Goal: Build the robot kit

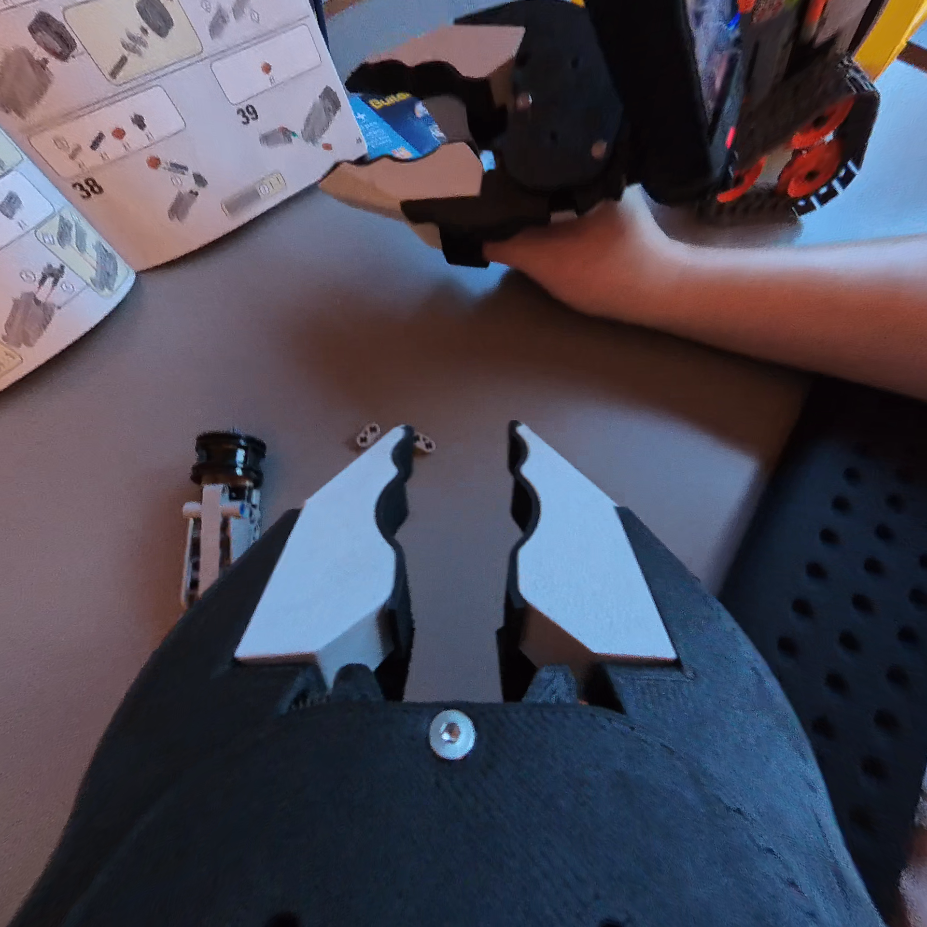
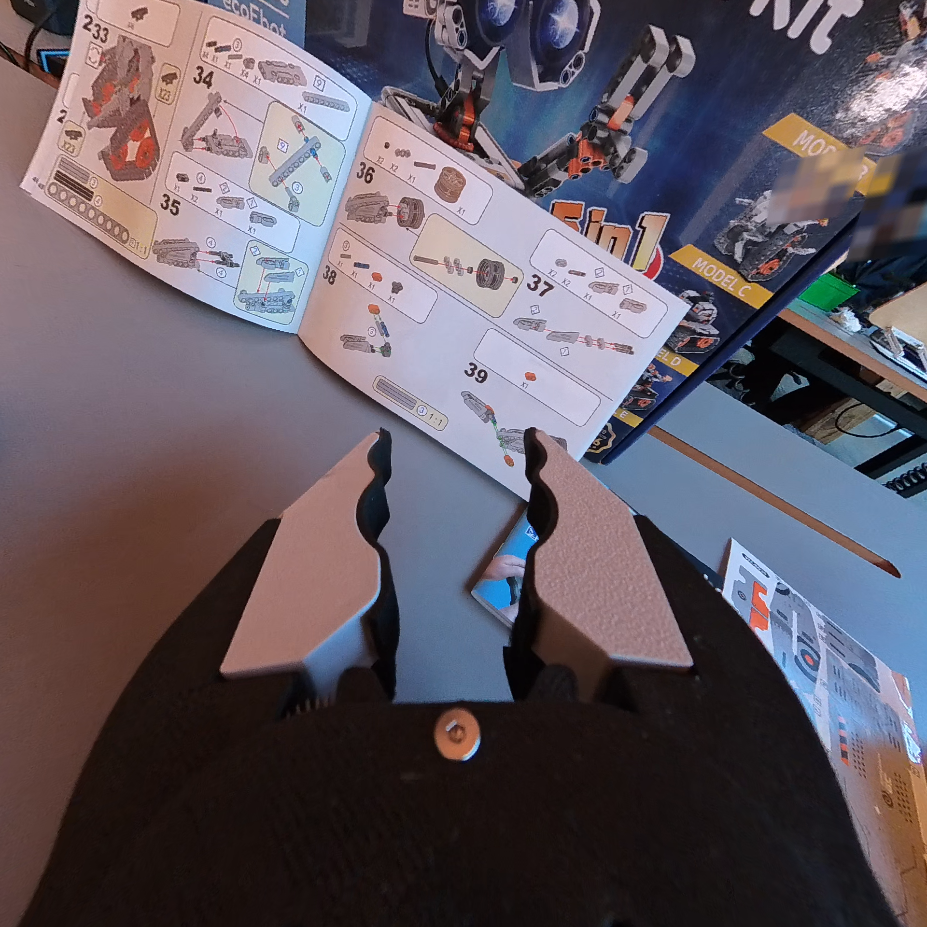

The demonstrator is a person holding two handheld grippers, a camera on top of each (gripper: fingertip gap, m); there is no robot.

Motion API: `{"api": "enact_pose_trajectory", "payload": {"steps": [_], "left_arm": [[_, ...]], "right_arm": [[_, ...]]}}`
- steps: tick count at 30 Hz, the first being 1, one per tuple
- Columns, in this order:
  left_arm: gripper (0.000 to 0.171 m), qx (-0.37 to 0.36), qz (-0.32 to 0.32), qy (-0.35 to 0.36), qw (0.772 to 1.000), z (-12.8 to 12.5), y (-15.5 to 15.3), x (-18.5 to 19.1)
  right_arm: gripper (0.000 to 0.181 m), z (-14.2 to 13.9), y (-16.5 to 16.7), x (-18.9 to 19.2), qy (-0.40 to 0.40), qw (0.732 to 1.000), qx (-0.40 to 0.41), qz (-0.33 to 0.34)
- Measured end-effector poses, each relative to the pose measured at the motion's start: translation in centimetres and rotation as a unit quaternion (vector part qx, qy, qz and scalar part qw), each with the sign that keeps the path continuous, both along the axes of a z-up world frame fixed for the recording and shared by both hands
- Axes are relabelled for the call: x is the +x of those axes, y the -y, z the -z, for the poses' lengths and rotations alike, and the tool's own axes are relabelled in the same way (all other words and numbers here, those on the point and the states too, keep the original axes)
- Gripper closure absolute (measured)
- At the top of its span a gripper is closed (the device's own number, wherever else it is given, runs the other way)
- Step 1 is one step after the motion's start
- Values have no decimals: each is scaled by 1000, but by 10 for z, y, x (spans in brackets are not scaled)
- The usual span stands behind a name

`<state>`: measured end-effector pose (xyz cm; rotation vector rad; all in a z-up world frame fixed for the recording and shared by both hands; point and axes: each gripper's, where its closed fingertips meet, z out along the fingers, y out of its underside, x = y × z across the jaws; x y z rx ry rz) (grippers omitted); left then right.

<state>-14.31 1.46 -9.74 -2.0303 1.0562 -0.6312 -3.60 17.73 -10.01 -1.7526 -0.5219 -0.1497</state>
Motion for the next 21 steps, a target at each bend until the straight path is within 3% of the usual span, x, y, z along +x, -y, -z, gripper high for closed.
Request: {"api": "enact_pose_trajectory", "payload": {"steps": [2,5,9,13,17,21], "left_arm": [[113,-12,7,-16,1000,5,-11,6],[111,-26,14,-67,997,26,-24,4],[117,-47,16,-69,996,41,-23,4],[127,-22,19,-87,996,44,-25,1],[140,-37,84,-61,994,46,11,22],[148,24,103,-64,992,40,28,29]], "right_arm": [[129,1,0,0,1,1000,-2,-1],[129,0,0,-1,3,1000,0,-3],[129,1,0,-2,4,1000,-4,-6],[129,2,0,-2,2,1000,-8,-7],[128,3,0,-3,1,1000,-9,-9],[128,3,1,-3,3,1000,-11,-11]]}}
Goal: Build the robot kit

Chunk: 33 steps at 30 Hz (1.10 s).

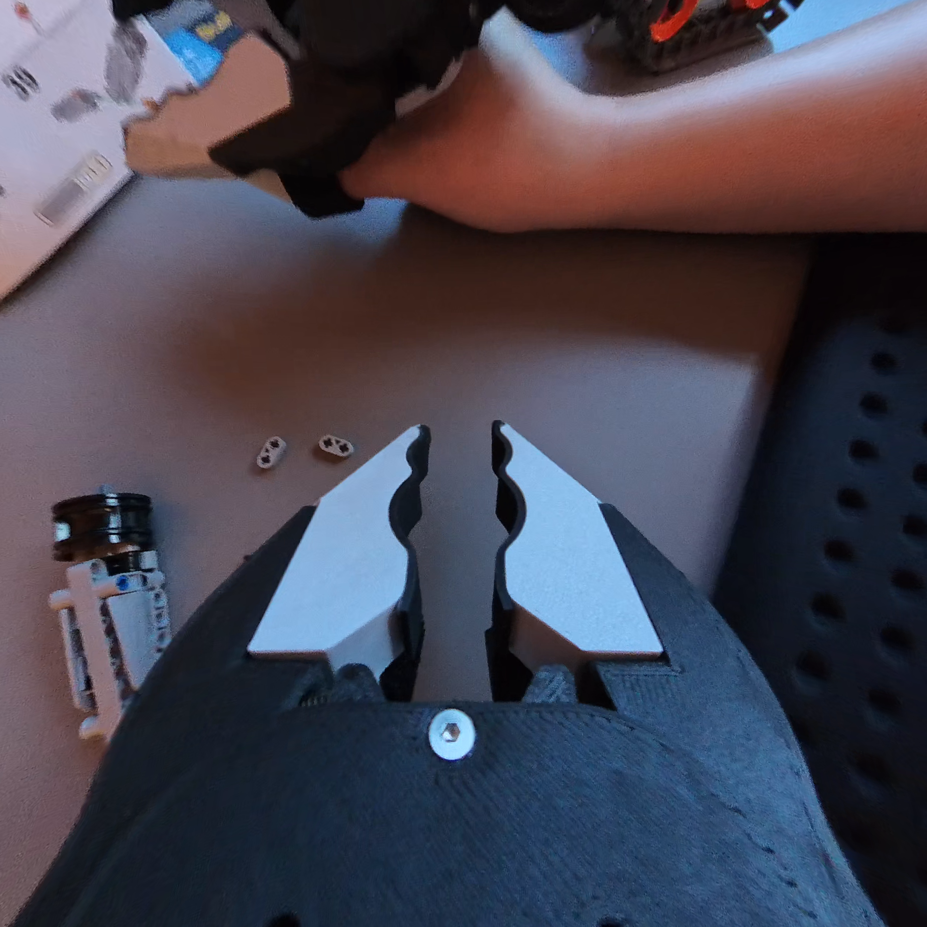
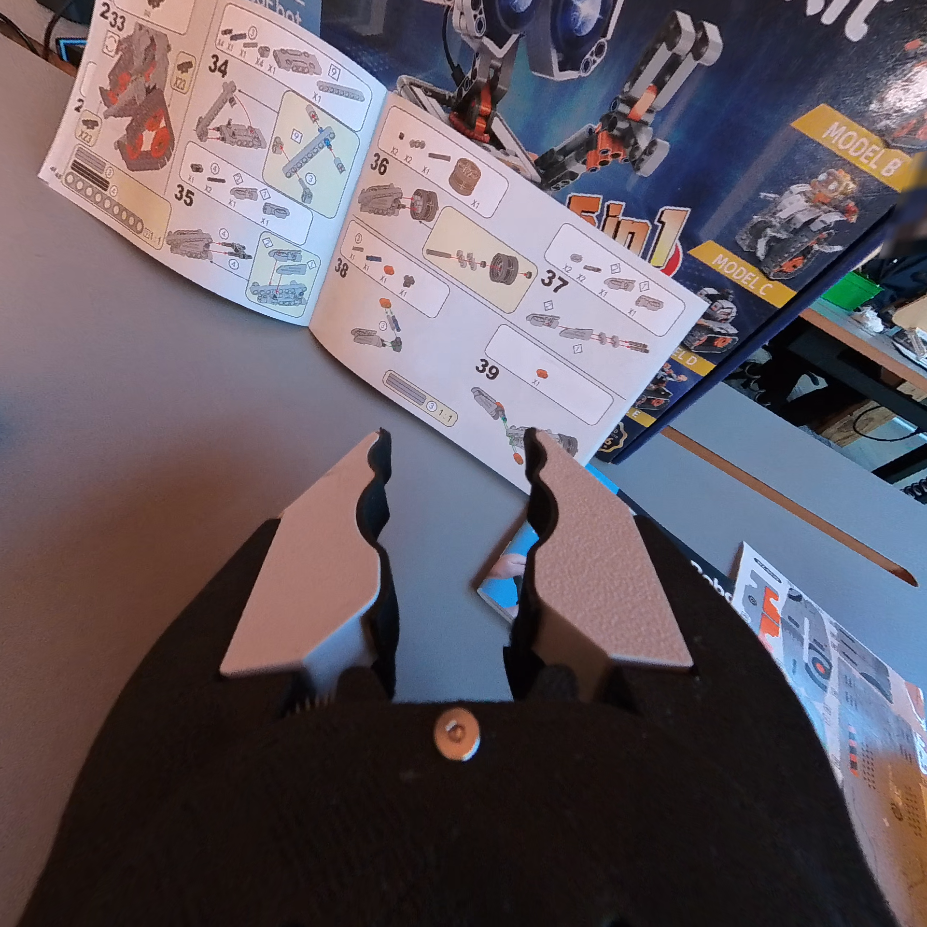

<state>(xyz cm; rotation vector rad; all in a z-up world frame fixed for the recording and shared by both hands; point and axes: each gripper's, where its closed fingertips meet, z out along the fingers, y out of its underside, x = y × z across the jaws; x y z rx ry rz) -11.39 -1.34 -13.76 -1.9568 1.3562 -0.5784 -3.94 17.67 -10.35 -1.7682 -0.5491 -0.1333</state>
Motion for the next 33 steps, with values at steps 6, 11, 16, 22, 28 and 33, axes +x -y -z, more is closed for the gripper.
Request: {"api": "enact_pose_trajectory", "payload": {"steps": [6,11,16,22,28,33], "left_arm": [[151,75,-59,87,992,-61,-19,-17],[147,199,-189,180,944,-147,-35,-99],[133,291,-301,183,890,-189,-25,-210],[121,277,-408,43,869,-184,-12,-342],[126,136,-455,-30,880,-123,-7,-437],[134,28,-399,-65,914,-78,-16,-440]], "right_arm": [[128,0,0,1,-2,1000,0,1],[128,-2,0,2,-5,1000,4,4],[128,-1,1,-1,3,1000,7,-3],[129,2,4,-9,41,999,12,-19],[149,-11,9,-12,41,997,61,-25],[150,-11,8,-10,45,997,63,-16]]}}
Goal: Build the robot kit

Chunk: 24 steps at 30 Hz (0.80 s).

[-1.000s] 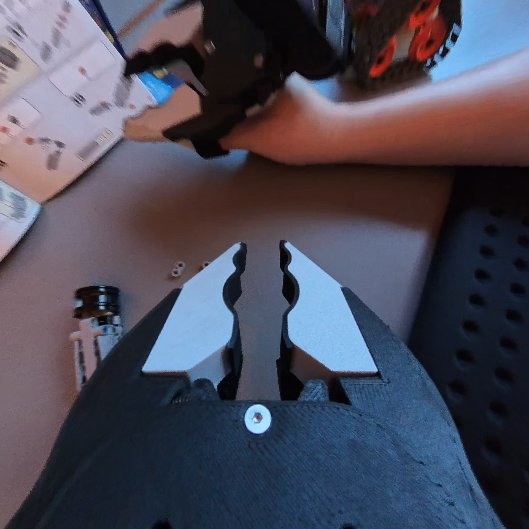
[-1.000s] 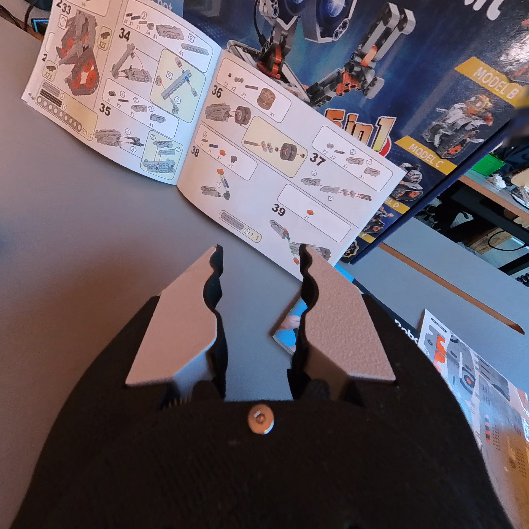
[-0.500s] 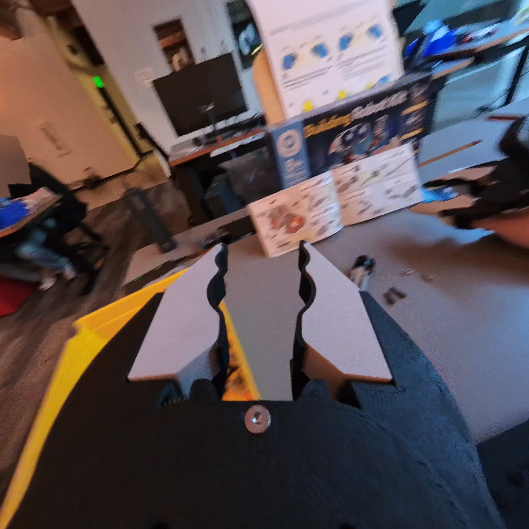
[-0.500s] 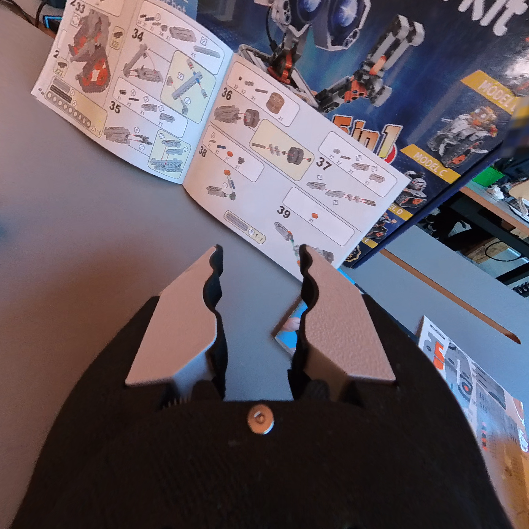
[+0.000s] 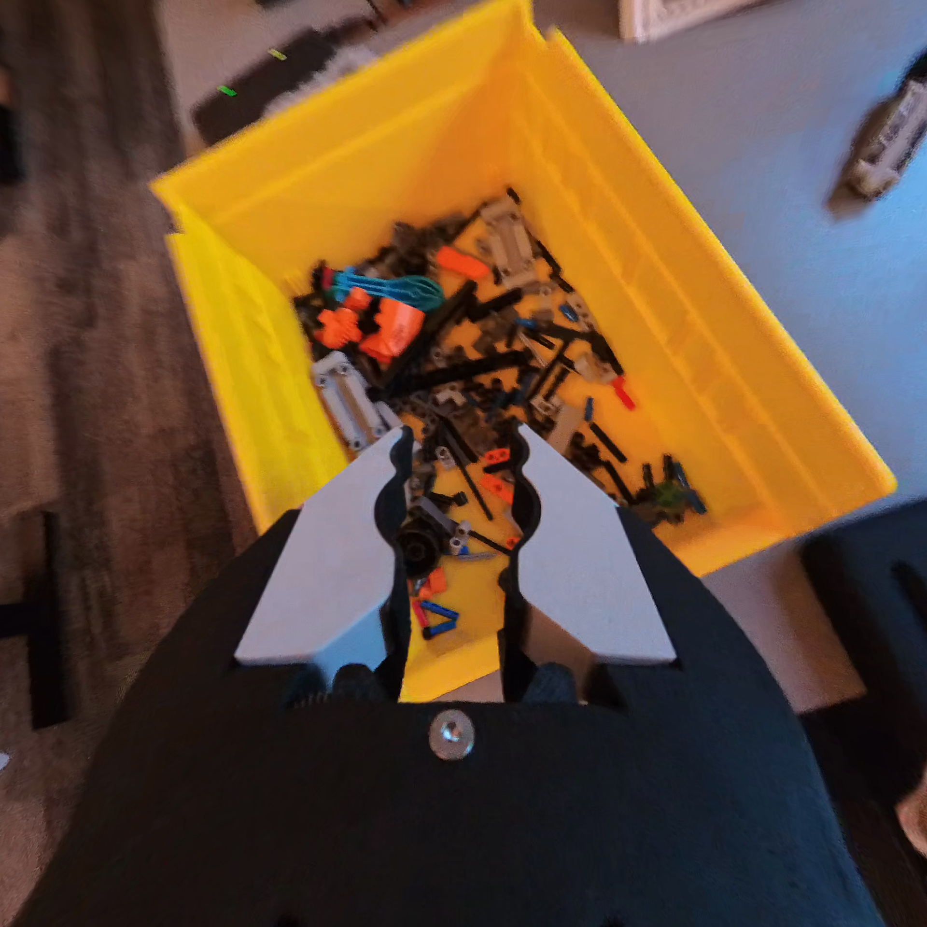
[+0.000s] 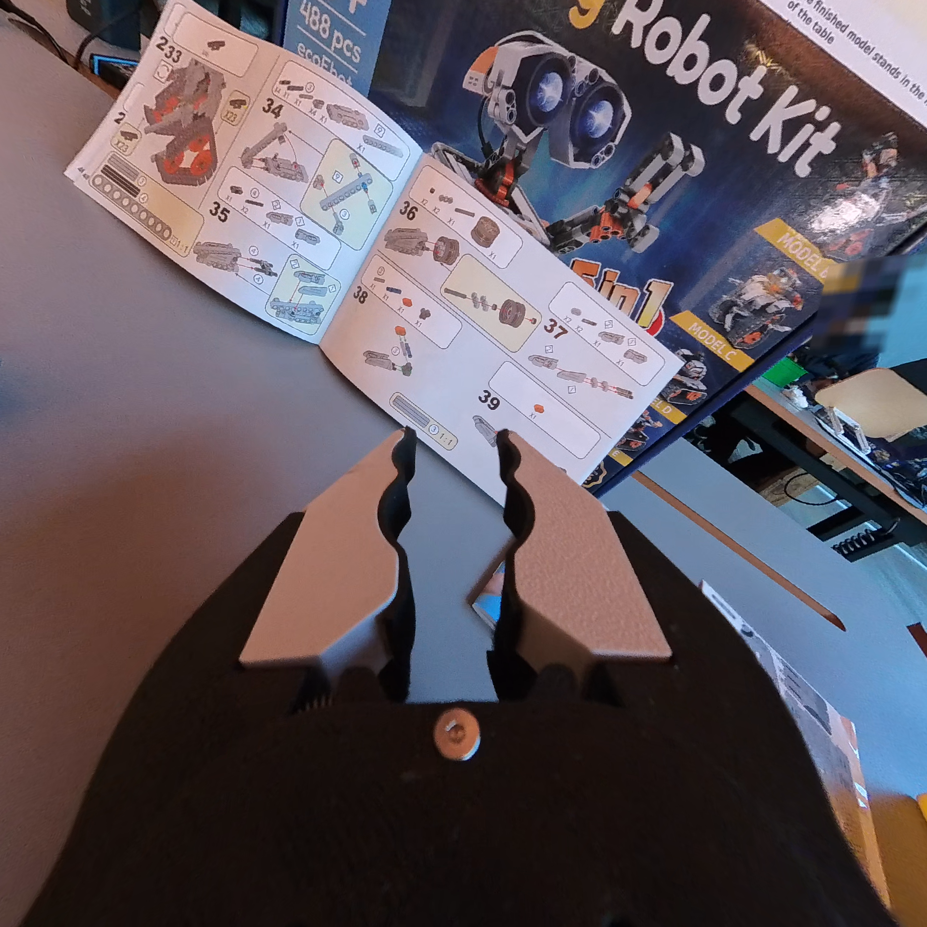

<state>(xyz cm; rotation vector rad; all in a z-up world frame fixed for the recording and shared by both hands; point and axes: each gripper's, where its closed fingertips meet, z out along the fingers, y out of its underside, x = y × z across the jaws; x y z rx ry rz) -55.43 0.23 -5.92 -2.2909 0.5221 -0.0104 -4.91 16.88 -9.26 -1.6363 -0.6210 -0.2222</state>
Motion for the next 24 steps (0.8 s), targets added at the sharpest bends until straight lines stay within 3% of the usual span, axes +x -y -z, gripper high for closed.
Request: {"api": "enact_pose_trajectory", "payload": {"steps": [5,9,11,13,24], "left_arm": [[149,-88,127,-4,988,31,-2,38],[155,-164,188,-30,968,65,2,51],[164,-186,200,-40,961,77,3,53],[164,-198,206,-40,957,84,3,53],[147,-202,213,-68,954,96,9,51]], "right_arm": [[150,2,-1,0,17,1000,1,4],[150,1,-1,2,8,1000,2,9],[150,1,-2,3,3,1000,0,8],[150,1,-1,2,3,1000,-1,7],[150,2,-1,1,-2,1000,-8,-2]]}}
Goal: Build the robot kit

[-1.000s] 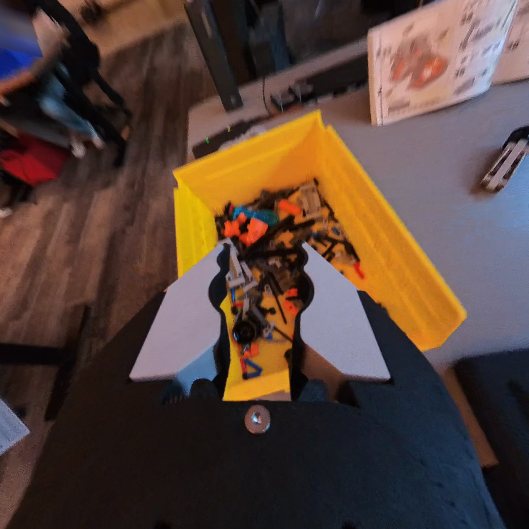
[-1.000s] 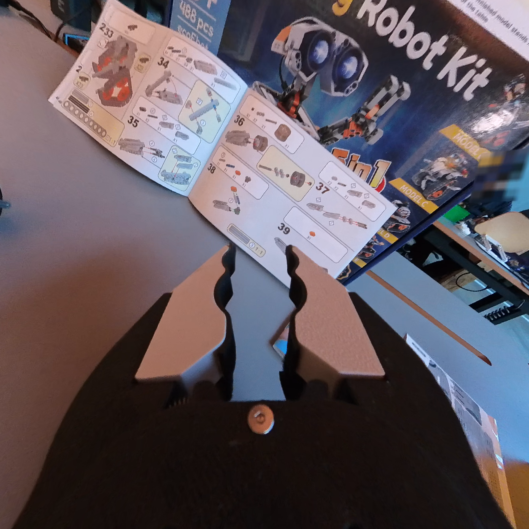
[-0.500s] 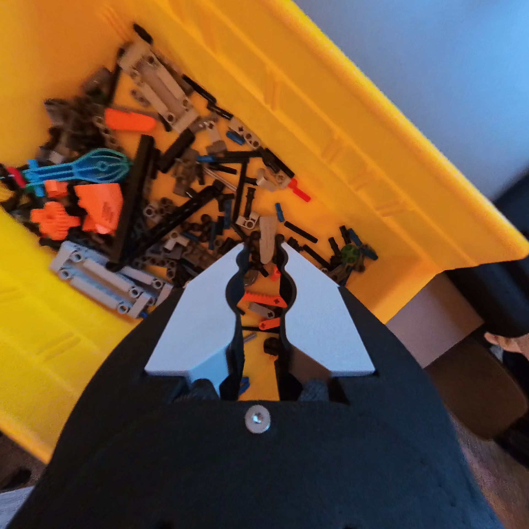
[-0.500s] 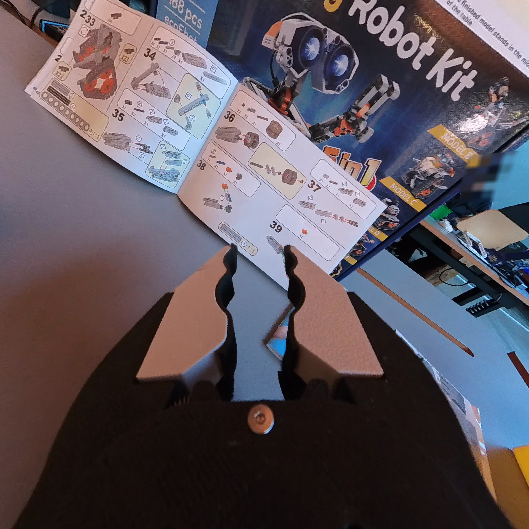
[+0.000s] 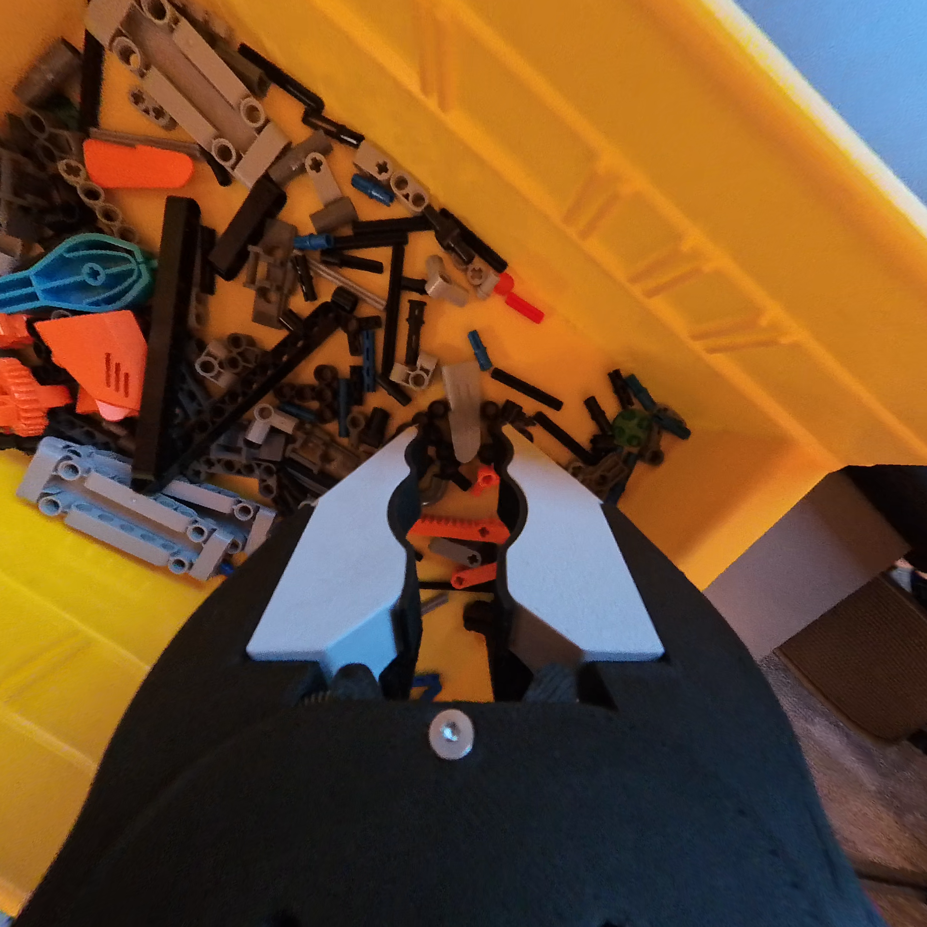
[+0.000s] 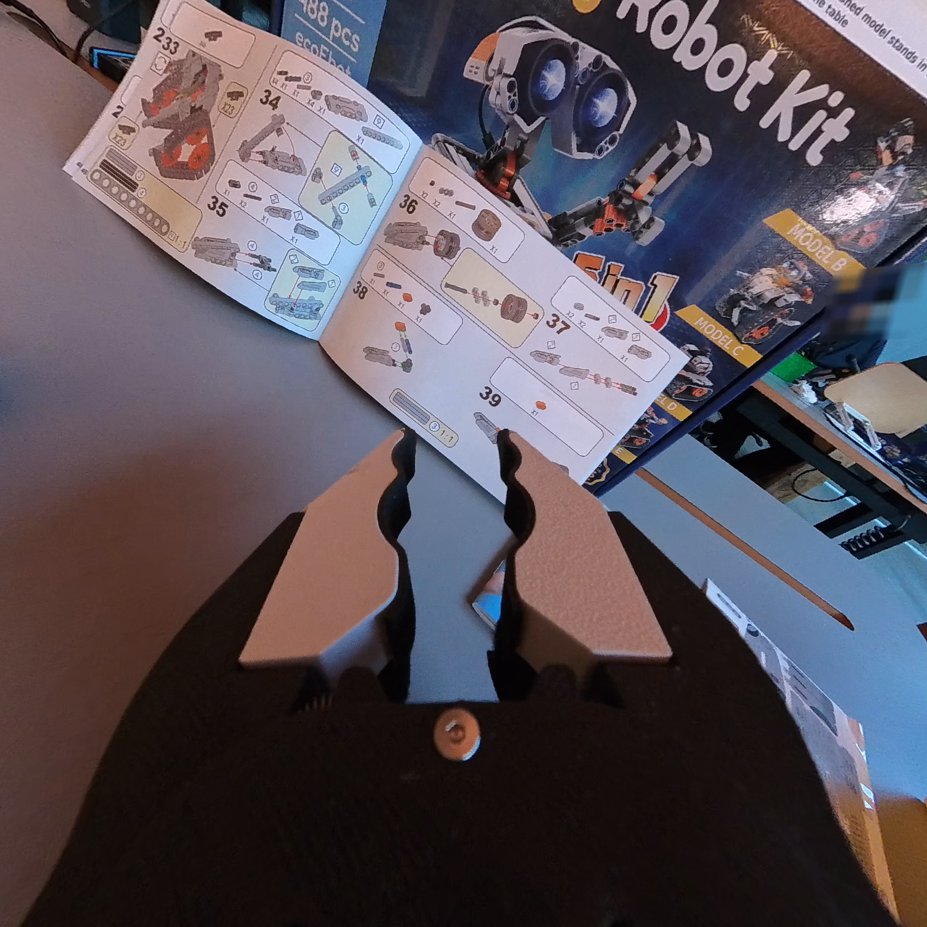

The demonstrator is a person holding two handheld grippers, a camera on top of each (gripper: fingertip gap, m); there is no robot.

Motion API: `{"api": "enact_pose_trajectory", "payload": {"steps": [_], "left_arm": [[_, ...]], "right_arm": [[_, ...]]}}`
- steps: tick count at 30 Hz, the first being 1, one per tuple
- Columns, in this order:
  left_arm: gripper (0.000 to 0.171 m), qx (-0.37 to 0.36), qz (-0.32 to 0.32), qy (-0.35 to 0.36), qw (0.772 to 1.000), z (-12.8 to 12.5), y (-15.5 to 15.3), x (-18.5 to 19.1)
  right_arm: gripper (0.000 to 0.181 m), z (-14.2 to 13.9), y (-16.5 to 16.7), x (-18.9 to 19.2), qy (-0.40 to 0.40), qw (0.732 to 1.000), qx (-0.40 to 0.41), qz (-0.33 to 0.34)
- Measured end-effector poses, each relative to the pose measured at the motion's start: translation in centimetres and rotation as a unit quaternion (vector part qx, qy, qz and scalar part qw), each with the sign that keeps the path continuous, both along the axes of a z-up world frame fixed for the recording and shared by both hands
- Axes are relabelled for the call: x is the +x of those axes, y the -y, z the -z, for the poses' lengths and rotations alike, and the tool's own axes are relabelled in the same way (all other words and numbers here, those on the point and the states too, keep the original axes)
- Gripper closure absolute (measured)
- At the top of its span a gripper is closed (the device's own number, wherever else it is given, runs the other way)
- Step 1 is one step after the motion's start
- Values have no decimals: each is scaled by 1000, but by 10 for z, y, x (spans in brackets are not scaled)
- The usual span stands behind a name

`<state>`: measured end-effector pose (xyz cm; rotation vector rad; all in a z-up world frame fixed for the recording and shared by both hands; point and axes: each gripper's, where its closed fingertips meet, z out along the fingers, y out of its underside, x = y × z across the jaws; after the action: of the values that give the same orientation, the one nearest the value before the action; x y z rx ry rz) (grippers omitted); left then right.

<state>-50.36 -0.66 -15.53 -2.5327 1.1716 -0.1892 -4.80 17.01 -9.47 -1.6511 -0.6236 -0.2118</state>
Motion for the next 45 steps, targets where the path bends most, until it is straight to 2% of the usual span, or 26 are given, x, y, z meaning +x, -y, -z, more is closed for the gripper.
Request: {"api": "enact_pose_trajectory", "payload": {"steps": [6,8,11,14,21,23,26,33,40,42,45], "left_arm": [[164,55,46,-49,996,1,5,4],[162,48,33,-44,997,1,5,4],[150,25,7,-26,999,0,2,-2],[158,22,15,-12,1000,1,-1,-3],[150,0,41,-7,999,1,-5,-7],[158,-20,39,5,999,2,-3,-5],[163,-30,23,21,999,2,-5,-4],[164,-68,-25,68,995,1,-5,-8],[164,-80,-79,155,981,-27,-4,-4],[164,-82,-87,147,982,-24,-2,-7],[164,-80,-88,90,989,-9,2,-14]], "right_arm": [[150,1,0,0,-5,1000,-6,-3],[150,1,0,-1,-3,1000,-7,-5],[150,2,0,-2,0,1000,-7,-8],[150,2,1,-3,4,1000,-7,-11],[150,5,0,-5,12,1000,-12,-14],[150,5,1,-6,12,1000,-12,-16],[150,6,0,-6,15,1000,-15,-17],[150,8,1,-10,31,999,-17,-25],[150,12,1,-13,49,998,-21,-29],[150,12,2,-14,50,998,-20,-30],[150,12,2,-14,48,998,-20,-32]]}}
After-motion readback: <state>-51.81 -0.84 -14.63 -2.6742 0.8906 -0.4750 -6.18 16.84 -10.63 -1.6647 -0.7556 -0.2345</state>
